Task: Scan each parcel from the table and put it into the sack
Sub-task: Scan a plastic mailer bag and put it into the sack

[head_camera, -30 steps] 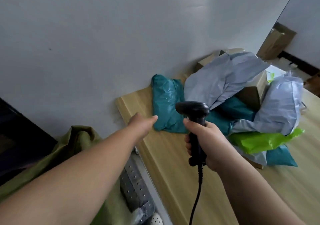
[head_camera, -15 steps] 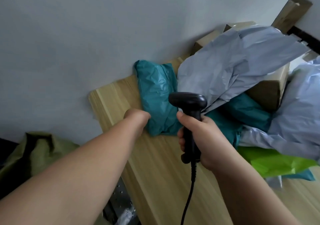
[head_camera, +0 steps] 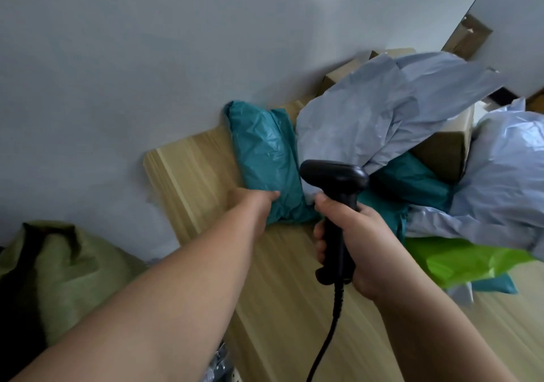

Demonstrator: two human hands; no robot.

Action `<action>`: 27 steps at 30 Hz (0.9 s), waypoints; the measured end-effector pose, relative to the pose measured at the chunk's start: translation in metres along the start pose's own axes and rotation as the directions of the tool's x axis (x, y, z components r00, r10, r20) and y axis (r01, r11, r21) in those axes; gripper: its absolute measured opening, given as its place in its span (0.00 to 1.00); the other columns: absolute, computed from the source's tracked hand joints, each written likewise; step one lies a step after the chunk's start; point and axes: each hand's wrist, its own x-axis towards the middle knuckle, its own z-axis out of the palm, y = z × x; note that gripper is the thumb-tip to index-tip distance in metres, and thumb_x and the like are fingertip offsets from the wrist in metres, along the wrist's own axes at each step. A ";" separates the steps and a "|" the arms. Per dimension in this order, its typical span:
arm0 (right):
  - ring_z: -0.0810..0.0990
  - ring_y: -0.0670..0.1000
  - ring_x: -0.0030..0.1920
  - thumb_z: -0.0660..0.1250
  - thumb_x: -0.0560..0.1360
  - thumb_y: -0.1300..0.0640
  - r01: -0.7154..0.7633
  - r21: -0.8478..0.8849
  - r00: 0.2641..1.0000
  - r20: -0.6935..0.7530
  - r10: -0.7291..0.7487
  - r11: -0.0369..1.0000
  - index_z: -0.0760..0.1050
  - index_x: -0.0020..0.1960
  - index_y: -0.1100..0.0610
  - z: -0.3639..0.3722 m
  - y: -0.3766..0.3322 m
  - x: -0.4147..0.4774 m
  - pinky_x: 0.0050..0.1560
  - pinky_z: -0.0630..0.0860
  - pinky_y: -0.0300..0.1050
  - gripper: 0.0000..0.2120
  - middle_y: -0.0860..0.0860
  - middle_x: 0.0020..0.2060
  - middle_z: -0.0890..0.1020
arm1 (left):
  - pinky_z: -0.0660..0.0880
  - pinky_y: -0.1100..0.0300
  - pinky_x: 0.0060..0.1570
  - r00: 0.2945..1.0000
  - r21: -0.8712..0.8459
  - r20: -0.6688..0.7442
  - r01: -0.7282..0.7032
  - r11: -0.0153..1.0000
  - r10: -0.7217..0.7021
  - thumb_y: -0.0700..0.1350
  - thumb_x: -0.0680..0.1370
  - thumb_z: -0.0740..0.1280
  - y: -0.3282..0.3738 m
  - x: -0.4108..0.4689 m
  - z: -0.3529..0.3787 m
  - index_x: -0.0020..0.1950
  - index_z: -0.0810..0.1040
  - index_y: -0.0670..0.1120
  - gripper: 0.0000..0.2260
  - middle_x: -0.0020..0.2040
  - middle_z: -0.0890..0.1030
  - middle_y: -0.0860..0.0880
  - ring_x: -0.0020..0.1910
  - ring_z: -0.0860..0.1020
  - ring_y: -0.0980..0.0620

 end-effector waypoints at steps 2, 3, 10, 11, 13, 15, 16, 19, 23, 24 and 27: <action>0.75 0.51 0.27 0.71 0.76 0.50 0.007 0.000 1.000 -0.006 -0.007 1.000 0.75 0.50 0.57 -0.002 0.004 -0.002 0.28 0.73 0.45 0.12 0.53 0.28 0.77 | 0.76 0.55 0.48 0.999 0.029 -0.005 -0.043 0.999 0.043 0.41 0.68 0.77 -0.002 0.003 0.002 0.56 0.75 0.39 0.20 0.53 0.80 0.45 0.49 0.79 0.45; 0.75 0.51 0.27 0.71 0.76 0.50 0.010 -0.001 1.000 -0.011 -0.010 1.000 0.75 0.50 0.58 -0.003 0.005 -0.003 0.28 0.73 0.45 0.12 0.53 0.28 0.77 | 0.76 0.56 0.46 0.996 0.060 -0.026 -0.087 0.994 0.089 0.40 0.68 0.76 -0.001 0.002 -0.001 0.52 0.74 0.41 0.17 0.50 0.80 0.46 0.46 0.79 0.45; 0.74 0.51 0.25 0.70 0.76 0.49 0.035 -0.012 0.999 0.017 -0.035 0.999 0.73 0.47 0.57 0.007 -0.015 -0.028 0.27 0.73 0.44 0.12 0.53 0.27 0.78 | 0.64 0.57 0.32 0.684 0.722 -0.073 -0.466 0.512 0.726 0.43 0.68 0.68 0.029 -0.044 -0.070 0.42 0.66 0.49 0.11 0.37 0.75 0.51 0.35 0.74 0.45; 0.74 0.51 0.25 0.70 0.76 0.49 0.045 -0.014 0.999 0.029 -0.045 0.999 0.73 0.46 0.57 0.009 -0.020 -0.033 0.27 0.73 0.44 0.12 0.53 0.27 0.78 | 0.65 0.56 0.34 0.633 0.791 -0.013 -0.467 0.396 0.774 0.43 0.69 0.68 0.031 -0.054 -0.078 0.46 0.68 0.49 0.11 0.40 0.77 0.49 0.37 0.75 0.42; 0.74 0.50 0.25 0.70 0.76 0.49 0.072 -0.016 0.996 0.047 -0.072 0.997 0.72 0.45 0.57 0.013 -0.028 -0.043 0.27 0.73 0.44 0.12 0.53 0.28 0.77 | 0.69 0.56 0.37 0.592 0.866 0.149 -0.465 0.185 0.792 0.46 0.72 0.69 0.025 -0.073 -0.090 0.54 0.69 0.47 0.13 0.48 0.78 0.46 0.44 0.77 0.42; 0.75 0.51 0.26 0.71 0.76 0.49 0.093 -0.024 0.994 0.057 -0.091 0.995 0.73 0.45 0.57 0.016 -0.033 -0.052 0.27 0.73 0.44 0.13 0.53 0.28 0.78 | 0.75 0.53 0.44 0.646 0.842 0.322 -0.529 0.103 0.692 0.54 0.74 0.69 0.010 -0.088 -0.095 0.60 0.70 0.47 0.19 0.54 0.77 0.48 0.49 0.77 0.45; 0.75 0.51 0.26 0.71 0.75 0.49 0.094 -0.031 0.994 0.059 -0.092 0.995 0.73 0.45 0.57 0.017 -0.034 -0.056 0.27 0.73 0.44 0.13 0.53 0.28 0.78 | 0.76 0.52 0.48 0.683 0.820 0.379 -0.560 0.115 0.624 0.57 0.75 0.68 0.002 -0.093 -0.097 0.62 0.71 0.48 0.21 0.55 0.77 0.48 0.52 0.77 0.46; 0.74 0.51 0.25 0.71 0.75 0.49 0.069 -0.051 0.996 0.060 -0.066 0.996 0.72 0.45 0.57 0.018 -0.028 -0.062 0.27 0.73 0.45 0.13 0.53 0.27 0.78 | 0.73 0.54 0.54 0.745 0.804 0.339 -0.547 0.235 0.574 0.58 0.75 0.66 -0.008 -0.092 -0.109 0.65 0.72 0.48 0.22 0.58 0.77 0.48 0.56 0.75 0.48; 0.75 0.51 0.26 0.71 0.76 0.48 0.007 -0.069 0.998 0.058 -0.003 0.998 0.72 0.47 0.57 0.017 -0.015 -0.058 0.28 0.74 0.45 0.14 0.52 0.27 0.78 | 0.70 0.51 0.57 0.798 0.878 0.117 -0.362 0.314 0.592 0.58 0.73 0.69 -0.004 -0.070 -0.127 0.65 0.71 0.47 0.25 0.62 0.74 0.45 0.61 0.72 0.44; 0.75 0.51 0.26 0.71 0.76 0.48 -0.011 -0.074 0.998 0.058 0.015 0.997 0.72 0.47 0.57 0.017 -0.012 -0.056 0.28 0.74 0.45 0.13 0.52 0.27 0.78 | 0.70 0.51 0.56 0.822 0.885 0.070 -0.313 0.345 0.566 0.58 0.73 0.69 -0.003 -0.064 -0.129 0.65 0.71 0.46 0.26 0.62 0.73 0.45 0.61 0.71 0.43; 0.74 0.51 0.25 0.70 0.76 0.49 -0.051 -0.068 0.996 0.065 0.055 0.996 0.72 0.46 0.58 0.018 -0.004 -0.048 0.28 0.73 0.44 0.13 0.53 0.27 0.77 | 0.70 0.50 0.55 0.884 0.882 -0.015 -0.208 0.422 0.467 0.61 0.71 0.70 -0.002 -0.047 -0.125 0.65 0.69 0.45 0.30 0.64 0.71 0.43 0.62 0.71 0.41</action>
